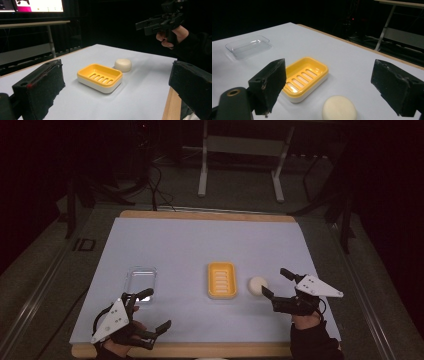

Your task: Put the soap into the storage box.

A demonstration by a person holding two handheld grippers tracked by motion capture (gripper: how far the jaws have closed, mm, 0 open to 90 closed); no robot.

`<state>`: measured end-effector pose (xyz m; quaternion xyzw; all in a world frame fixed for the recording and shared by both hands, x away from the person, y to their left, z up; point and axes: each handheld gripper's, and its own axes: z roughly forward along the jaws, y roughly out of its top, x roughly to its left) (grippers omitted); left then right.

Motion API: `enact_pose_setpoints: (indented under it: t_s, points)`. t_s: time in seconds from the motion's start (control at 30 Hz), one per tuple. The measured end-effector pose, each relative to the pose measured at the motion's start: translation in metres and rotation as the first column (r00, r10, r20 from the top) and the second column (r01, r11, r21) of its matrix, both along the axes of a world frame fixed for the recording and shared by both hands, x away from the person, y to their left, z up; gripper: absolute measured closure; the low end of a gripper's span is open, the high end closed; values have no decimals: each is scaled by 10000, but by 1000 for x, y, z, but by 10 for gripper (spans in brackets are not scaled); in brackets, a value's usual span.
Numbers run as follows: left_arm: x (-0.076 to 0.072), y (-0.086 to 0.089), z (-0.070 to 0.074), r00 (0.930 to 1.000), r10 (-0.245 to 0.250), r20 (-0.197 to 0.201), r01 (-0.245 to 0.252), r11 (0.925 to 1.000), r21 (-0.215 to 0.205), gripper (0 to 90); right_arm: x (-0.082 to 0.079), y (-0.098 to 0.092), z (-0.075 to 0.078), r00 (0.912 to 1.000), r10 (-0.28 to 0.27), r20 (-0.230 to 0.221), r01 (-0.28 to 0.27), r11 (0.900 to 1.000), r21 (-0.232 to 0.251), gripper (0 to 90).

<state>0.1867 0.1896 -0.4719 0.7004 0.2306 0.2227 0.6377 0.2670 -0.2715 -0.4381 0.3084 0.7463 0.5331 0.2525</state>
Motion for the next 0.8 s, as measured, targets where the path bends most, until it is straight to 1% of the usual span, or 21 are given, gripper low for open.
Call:
enact_pose_setpoints:
  t_s: [0.1,0.17,0.2,0.27,0.3,0.4,0.43,0.47,0.53,0.6,0.67,0.73,0.77,0.8]
  points:
    - [0,0,0,10000,-21,-9,21,9999,109,1,1,0,0,9993,355,-153,-353,9993,121,127]
    - [0,0,0,10000,-27,-26,27,9999,150,1,1,1,1,9992,370,-137,-368,9993,99,127]
    - [0,1,-1,10000,-16,-27,17,9999,153,1,3,1,2,9974,649,-297,-643,9977,213,126]
    - [0,1,0,10000,0,-9,1,9999,134,1,4,1,2,9969,732,-272,-729,9973,130,127]
    - [0,2,0,10000,0,-15,0,9999,120,1,4,1,3,9947,968,-356,-963,9952,145,126]
    - [-1,2,0,10000,15,-14,-15,9999,99,1,6,1,3,9928,1123,-416,-1123,9937,36,127]
    - [-1,2,0,10000,4,-13,-4,10000,93,1,9,1,4,9876,1440,-622,-1451,9893,-143,127]
    - [-1,2,0,10000,-10,-18,10,10000,98,1,10,1,4,9870,1469,-648,-1486,9886,-229,128]
    - [-1,2,0,10000,-21,-20,21,9999,118,1,12,1,5,9780,1929,-788,-1949,9807,-182,135]
    - [-1,2,-1,10000,-40,-32,40,9999,153,1,14,1,6,9746,2023,-962,-2077,9769,-496,140]
    - [0,1,-1,10000,-61,-73,63,9998,200,1,15,1,7,9667,2301,-1118,-2381,9692,-636,140]
    - [0,1,-1,9999,-93,-86,95,9997,243,1,19,0,10,9465,2780,-1638,-2926,9535,-722,135]
    - [0,1,-1,9999,-93,-86,95,9997,243,1,19,0,10,9465,2780,-1638,-2926,9535,-722,135]
    - [0,1,-2,9999,-118,-110,121,9994,314,1,20,0,11,9364,2993,-1835,-3173,9452,-776,130]
